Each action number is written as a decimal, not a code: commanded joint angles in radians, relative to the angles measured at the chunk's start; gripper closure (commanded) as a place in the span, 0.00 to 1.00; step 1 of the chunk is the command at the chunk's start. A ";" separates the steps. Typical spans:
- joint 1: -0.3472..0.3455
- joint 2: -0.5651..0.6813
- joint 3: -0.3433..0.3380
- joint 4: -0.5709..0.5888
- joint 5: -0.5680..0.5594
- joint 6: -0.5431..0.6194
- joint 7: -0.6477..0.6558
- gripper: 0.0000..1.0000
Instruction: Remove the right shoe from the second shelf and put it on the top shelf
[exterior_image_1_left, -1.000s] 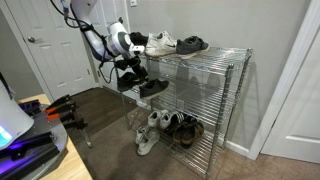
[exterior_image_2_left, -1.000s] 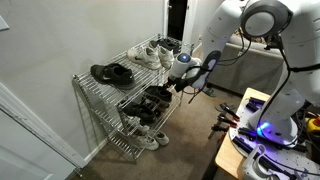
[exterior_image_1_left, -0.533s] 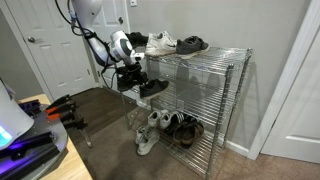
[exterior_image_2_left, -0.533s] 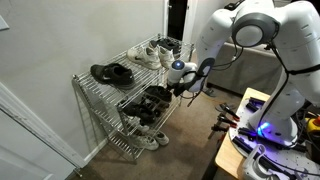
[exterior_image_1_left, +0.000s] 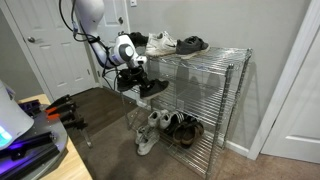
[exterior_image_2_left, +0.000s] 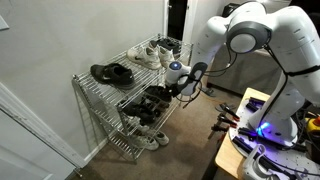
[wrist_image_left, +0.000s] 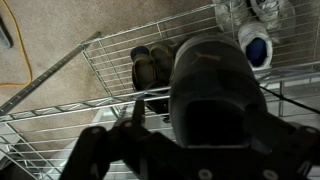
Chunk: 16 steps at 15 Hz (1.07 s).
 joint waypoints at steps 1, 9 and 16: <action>-0.013 0.009 0.014 0.016 0.111 -0.013 -0.094 0.00; 0.003 0.019 -0.027 0.031 0.245 -0.048 -0.112 0.00; -0.028 0.053 0.014 0.091 0.215 -0.182 -0.119 0.26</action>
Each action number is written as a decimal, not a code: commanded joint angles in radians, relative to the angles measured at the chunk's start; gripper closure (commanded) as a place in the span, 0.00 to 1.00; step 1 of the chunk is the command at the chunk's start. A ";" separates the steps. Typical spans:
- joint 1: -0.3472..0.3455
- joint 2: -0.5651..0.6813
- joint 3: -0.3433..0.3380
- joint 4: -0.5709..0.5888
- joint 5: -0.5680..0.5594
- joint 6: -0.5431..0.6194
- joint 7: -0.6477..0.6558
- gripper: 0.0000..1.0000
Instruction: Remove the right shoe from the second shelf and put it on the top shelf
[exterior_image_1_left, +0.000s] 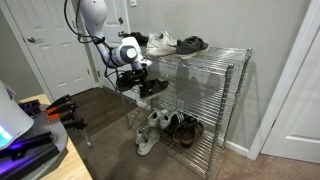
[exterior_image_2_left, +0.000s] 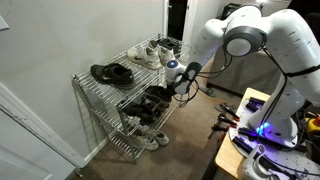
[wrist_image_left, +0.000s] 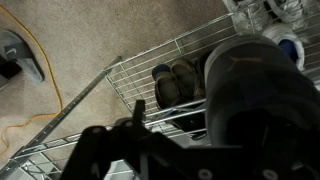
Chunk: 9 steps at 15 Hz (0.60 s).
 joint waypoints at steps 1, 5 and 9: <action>-0.025 0.012 0.028 0.030 0.009 -0.038 -0.055 0.33; -0.033 0.018 0.038 0.047 0.011 -0.041 -0.067 0.59; -0.040 0.020 0.043 0.053 0.012 -0.052 -0.074 0.85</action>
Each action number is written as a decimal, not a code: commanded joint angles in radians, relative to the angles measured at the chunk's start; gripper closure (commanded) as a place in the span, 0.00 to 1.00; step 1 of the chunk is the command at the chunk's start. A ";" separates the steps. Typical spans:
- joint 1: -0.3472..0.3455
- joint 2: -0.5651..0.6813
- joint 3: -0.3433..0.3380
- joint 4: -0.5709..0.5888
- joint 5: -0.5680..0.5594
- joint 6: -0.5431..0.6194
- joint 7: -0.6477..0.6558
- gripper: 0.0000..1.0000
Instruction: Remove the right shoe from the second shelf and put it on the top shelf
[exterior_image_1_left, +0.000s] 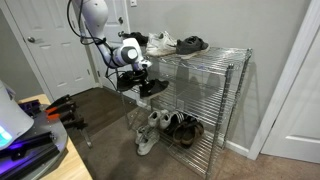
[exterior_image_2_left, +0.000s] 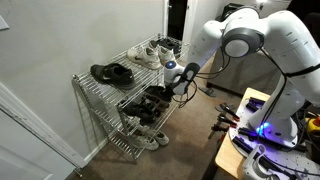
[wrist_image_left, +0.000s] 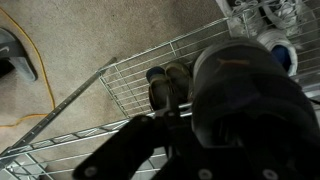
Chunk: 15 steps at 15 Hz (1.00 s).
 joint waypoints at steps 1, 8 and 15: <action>-0.019 -0.002 0.015 0.012 0.011 -0.034 -0.049 0.91; -0.002 -0.037 0.003 -0.012 -0.002 -0.099 -0.057 0.97; 0.008 -0.161 -0.027 -0.174 -0.044 -0.101 -0.065 0.97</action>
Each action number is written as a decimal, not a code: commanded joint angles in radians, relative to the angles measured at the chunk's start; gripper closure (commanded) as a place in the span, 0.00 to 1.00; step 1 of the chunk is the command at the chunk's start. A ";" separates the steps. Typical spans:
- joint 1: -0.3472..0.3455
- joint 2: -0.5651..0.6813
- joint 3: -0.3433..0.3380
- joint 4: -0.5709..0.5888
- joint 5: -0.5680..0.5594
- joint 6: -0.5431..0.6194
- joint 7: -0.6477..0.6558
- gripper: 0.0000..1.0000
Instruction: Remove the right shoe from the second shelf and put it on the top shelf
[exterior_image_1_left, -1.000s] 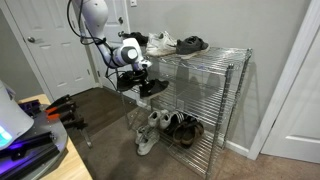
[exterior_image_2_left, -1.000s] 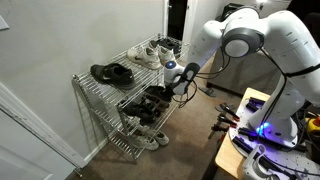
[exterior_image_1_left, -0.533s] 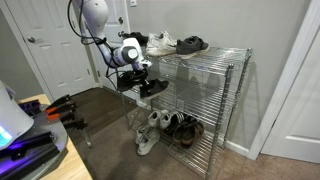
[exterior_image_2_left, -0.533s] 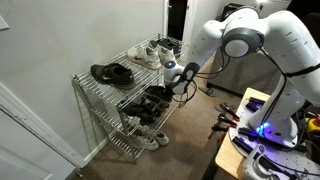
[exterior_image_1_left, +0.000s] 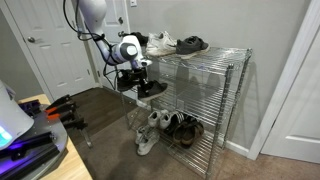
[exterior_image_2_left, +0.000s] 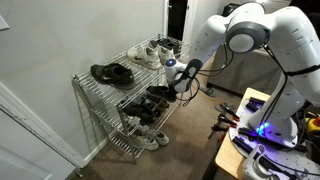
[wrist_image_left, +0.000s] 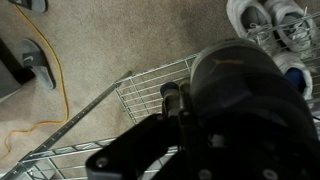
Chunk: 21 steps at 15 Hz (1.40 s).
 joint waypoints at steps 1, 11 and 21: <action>0.003 -0.113 -0.019 -0.143 -0.027 0.007 -0.027 0.97; 0.038 -0.230 -0.169 -0.330 -0.078 0.022 0.055 0.97; -0.088 -0.335 -0.204 -0.483 0.032 0.135 0.140 0.97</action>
